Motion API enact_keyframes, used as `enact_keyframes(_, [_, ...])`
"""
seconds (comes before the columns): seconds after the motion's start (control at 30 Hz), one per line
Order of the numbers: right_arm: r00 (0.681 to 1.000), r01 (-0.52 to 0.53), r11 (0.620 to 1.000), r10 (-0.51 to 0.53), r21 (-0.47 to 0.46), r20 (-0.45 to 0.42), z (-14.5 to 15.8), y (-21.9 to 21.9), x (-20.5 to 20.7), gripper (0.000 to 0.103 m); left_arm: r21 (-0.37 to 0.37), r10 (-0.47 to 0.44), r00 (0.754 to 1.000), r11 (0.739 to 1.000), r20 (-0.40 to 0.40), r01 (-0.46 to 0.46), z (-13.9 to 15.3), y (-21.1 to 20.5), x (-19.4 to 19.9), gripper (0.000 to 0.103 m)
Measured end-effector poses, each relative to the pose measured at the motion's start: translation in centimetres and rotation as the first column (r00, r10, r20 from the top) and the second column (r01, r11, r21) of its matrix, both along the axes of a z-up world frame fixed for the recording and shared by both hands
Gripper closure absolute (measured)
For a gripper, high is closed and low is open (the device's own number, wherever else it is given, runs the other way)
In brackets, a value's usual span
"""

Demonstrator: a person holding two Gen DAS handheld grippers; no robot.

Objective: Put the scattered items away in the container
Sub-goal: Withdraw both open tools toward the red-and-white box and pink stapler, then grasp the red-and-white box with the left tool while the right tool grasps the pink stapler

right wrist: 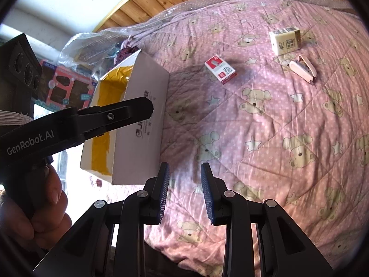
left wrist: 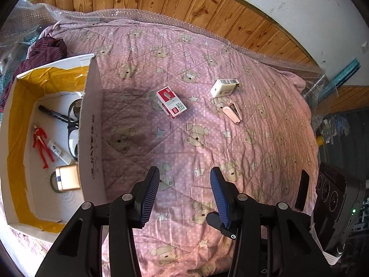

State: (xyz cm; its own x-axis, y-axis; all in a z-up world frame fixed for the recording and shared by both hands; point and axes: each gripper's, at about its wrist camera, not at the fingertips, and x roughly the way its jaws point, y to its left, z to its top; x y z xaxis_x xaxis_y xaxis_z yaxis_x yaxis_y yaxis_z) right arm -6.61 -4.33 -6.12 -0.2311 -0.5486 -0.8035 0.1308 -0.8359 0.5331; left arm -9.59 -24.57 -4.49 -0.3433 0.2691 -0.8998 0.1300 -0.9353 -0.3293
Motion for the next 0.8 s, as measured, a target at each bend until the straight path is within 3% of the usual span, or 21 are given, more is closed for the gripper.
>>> enact_keyframes(0.3, [0.997,0.073,0.997,-0.073,0.001,0.035,-1.8,2.9,-3.8,0.072,0.027,0.046,0.998,0.999,0.037,-0.047,-1.4,-0.7,-4.0,0.053])
enact_keyframes(0.53, [0.99,0.125,0.992,-0.125,0.002,0.072,-3.4,5.8,-6.7,0.072,0.061,0.073,0.992,0.995,0.104,-0.08,-3.9,-0.6,-7.8,0.053])
enact_keyframes(0.8, [0.974,0.204,0.979,-0.205,0.014,0.094,-5.1,9.5,-10.4,0.072,0.049,0.088,0.982,0.994,0.168,-0.097,-7.2,0.2,-12.6,0.053])
